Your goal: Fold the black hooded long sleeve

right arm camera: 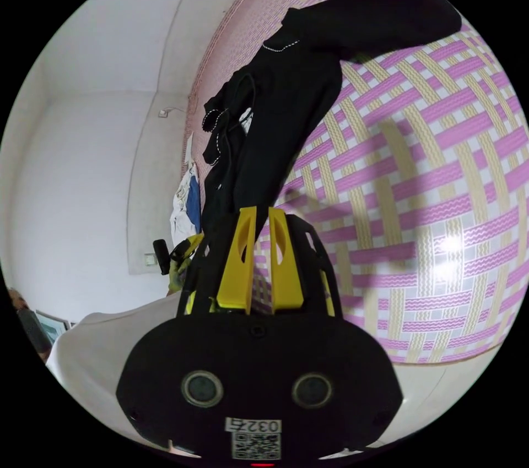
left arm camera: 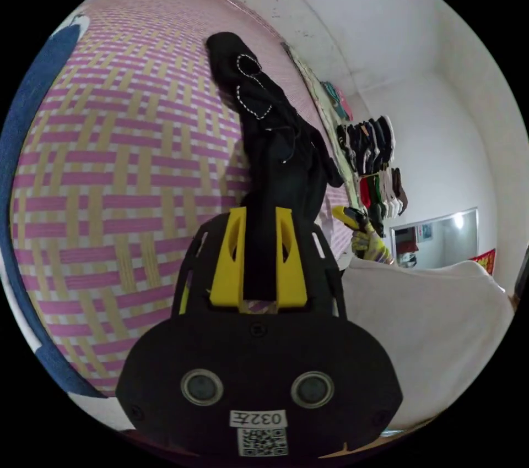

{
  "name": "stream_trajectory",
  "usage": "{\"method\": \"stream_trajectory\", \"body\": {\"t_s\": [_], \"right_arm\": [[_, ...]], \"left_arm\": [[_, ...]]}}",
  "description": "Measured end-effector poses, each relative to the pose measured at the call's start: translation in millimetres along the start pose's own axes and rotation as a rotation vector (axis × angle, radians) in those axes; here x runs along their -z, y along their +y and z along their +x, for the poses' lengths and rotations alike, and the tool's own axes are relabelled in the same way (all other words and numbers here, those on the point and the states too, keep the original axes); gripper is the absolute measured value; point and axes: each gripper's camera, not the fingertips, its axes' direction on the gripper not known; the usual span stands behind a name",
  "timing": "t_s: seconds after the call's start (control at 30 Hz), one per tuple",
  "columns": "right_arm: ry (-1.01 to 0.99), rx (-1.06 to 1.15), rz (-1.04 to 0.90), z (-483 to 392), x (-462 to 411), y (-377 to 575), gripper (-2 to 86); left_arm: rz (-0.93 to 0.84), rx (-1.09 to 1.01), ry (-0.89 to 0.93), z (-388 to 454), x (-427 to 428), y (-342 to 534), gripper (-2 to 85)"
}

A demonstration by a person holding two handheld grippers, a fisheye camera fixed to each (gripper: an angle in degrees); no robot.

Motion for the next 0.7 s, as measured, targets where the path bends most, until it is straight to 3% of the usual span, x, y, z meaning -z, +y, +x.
{"method": "stream_trajectory", "body": {"t_s": [0.17,0.4,0.43,0.5,0.6,0.7], "right_arm": [[0.007,0.045,0.004,-6,0,-4,4.9],[-0.029,0.024,0.022,9,-1,2,4.5],[-0.031,0.02,0.026,11,-2,3,4.4],[-0.034,0.016,0.029,14,-3,4,4.3],[-0.046,0.013,0.03,17,-5,4,4.2],[-0.052,0.02,0.04,18,-5,2,4.1]], "left_arm": [[-0.191,-0.1,-0.21,25,-36,-6,6.3],[-0.496,-0.061,0.002,13,-48,-3,-0.2],[-0.545,-0.078,0.099,16,-47,-7,-0.4],[-0.511,-0.128,0.232,24,-30,-20,-0.7],[-0.275,-0.23,0.432,34,34,-53,-0.8],[0.15,-0.301,0.536,23,148,-79,-0.9]]}}
